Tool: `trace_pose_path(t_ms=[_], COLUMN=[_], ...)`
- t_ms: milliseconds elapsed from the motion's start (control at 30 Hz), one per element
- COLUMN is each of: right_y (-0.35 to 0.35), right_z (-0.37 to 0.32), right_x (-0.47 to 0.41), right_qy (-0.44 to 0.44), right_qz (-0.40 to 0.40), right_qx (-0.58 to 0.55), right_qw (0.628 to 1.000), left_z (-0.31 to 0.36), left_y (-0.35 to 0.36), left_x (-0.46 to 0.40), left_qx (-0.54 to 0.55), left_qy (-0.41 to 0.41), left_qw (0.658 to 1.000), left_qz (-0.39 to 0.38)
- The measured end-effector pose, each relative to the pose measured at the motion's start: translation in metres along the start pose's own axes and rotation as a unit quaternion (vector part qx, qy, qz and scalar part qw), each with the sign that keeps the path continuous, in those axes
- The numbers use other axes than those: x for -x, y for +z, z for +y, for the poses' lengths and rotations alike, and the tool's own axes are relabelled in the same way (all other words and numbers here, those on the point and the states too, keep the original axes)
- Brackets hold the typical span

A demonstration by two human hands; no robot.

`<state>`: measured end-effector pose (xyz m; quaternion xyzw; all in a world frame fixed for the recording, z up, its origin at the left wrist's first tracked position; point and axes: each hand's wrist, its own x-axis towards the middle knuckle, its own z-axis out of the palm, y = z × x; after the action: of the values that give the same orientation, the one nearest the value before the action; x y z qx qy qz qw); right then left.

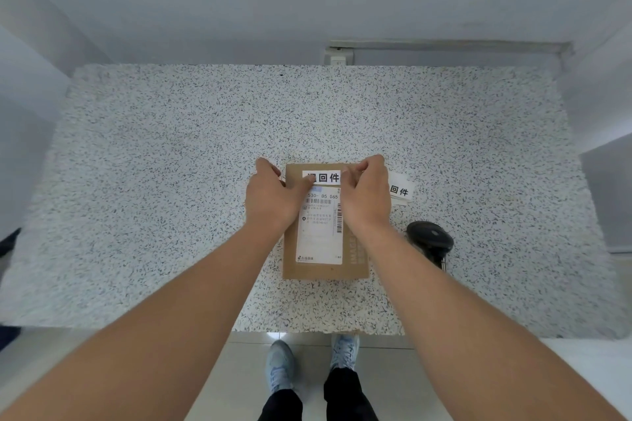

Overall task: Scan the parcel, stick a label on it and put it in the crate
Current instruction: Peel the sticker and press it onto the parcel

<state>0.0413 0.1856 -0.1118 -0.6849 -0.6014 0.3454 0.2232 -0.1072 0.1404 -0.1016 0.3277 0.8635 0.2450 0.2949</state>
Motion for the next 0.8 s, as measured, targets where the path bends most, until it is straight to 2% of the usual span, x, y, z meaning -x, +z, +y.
trace_pose_path(t_ms=[200,433,633,800], right_y=[0.003,0.005,-0.002,-0.009], right_z=[0.0,0.001,0.001,0.002], right_x=[0.0,-0.001,0.001,0.007], right_qy=[-0.017,-0.014,-0.021,-0.052], right_qz=[-0.013,-0.021,-0.028,-0.032], right_qx=[0.029,0.006,0.006,0.066], right_qw=[0.999,1.0,0.999,0.996], left_z=[0.002,-0.004,-0.01,-0.013], left_y=[0.004,0.004,0.001,-0.004], left_x=[0.002,0.001,0.003,0.009], left_qx=[0.007,0.031,0.039,0.008], left_qy=[-0.014,-0.002,0.034,0.109], left_qw=[1.0,0.999,0.998,0.994], left_qz=[0.019,0.028,0.03,0.014])
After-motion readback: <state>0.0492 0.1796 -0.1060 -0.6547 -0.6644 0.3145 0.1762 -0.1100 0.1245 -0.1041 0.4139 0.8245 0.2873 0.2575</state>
